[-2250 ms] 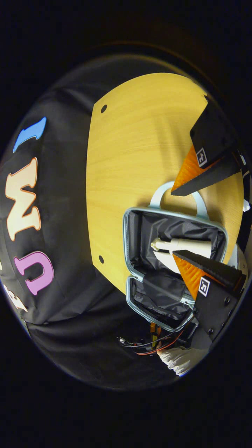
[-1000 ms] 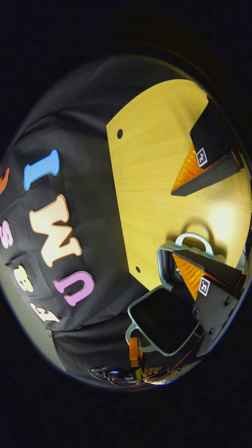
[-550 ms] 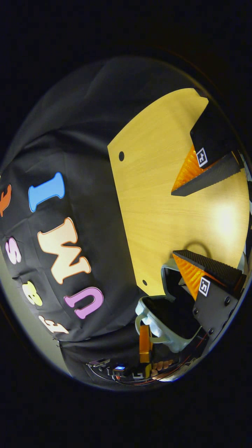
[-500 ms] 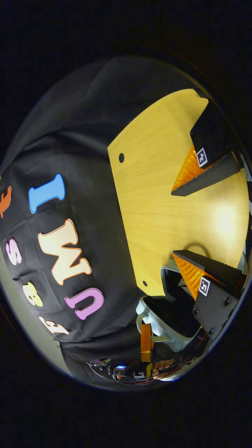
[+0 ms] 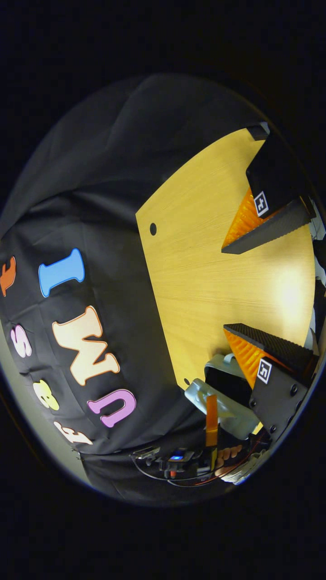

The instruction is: First open the suitcase, pack the skin care products into it, and then close the suitcase.

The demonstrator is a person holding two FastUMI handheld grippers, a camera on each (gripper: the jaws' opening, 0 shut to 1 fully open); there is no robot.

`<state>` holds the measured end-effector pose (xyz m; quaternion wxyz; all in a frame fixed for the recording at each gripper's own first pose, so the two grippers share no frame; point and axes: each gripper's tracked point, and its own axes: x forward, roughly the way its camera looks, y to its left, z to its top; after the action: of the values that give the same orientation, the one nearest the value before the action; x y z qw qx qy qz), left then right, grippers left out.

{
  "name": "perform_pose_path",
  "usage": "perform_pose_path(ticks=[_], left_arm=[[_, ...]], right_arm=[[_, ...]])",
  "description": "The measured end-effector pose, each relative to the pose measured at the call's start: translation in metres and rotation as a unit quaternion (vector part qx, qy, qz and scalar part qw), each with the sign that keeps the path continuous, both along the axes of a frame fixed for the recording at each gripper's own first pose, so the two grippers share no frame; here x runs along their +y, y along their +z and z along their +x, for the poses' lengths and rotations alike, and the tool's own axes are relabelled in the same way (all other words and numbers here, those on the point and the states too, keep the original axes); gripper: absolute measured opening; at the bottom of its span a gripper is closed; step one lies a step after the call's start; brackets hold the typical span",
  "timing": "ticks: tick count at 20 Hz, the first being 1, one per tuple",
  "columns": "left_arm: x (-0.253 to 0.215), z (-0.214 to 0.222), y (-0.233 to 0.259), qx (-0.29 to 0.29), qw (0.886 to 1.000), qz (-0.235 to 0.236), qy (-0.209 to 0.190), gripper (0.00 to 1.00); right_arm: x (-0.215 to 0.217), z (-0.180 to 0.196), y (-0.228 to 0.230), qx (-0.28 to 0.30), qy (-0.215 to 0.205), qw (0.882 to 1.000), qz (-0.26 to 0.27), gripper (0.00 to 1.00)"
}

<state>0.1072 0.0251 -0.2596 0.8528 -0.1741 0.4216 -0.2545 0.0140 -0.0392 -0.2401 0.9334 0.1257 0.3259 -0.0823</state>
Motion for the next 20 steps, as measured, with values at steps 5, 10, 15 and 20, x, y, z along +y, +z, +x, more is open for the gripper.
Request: perform_pose_path(ticks=[5, 10, 15, 20], left_arm=[[-0.020, -0.008, -0.040, 0.021, 0.999, 0.041, -0.019, 0.00], [-0.033, -0.012, -0.080, 0.030, 0.995, 0.092, -0.021, 0.01], [-0.027, -0.007, -0.085, 0.000, 0.986, 0.167, -0.005, 0.08], [0.004, 0.027, 0.000, -0.160, 0.965, 0.183, 0.099, 0.63]], right_arm=[[-0.014, -0.011, 0.003, 0.001, -0.015, 1.000, -0.004, 0.97], [-0.017, -0.016, 0.007, -0.002, -0.018, 1.000, 0.001, 0.97], [-0.023, -0.018, 0.014, -0.012, -0.023, 1.000, 0.002, 0.97], [-0.019, -0.008, 0.027, -0.036, -0.017, 0.999, 0.004, 0.97]])
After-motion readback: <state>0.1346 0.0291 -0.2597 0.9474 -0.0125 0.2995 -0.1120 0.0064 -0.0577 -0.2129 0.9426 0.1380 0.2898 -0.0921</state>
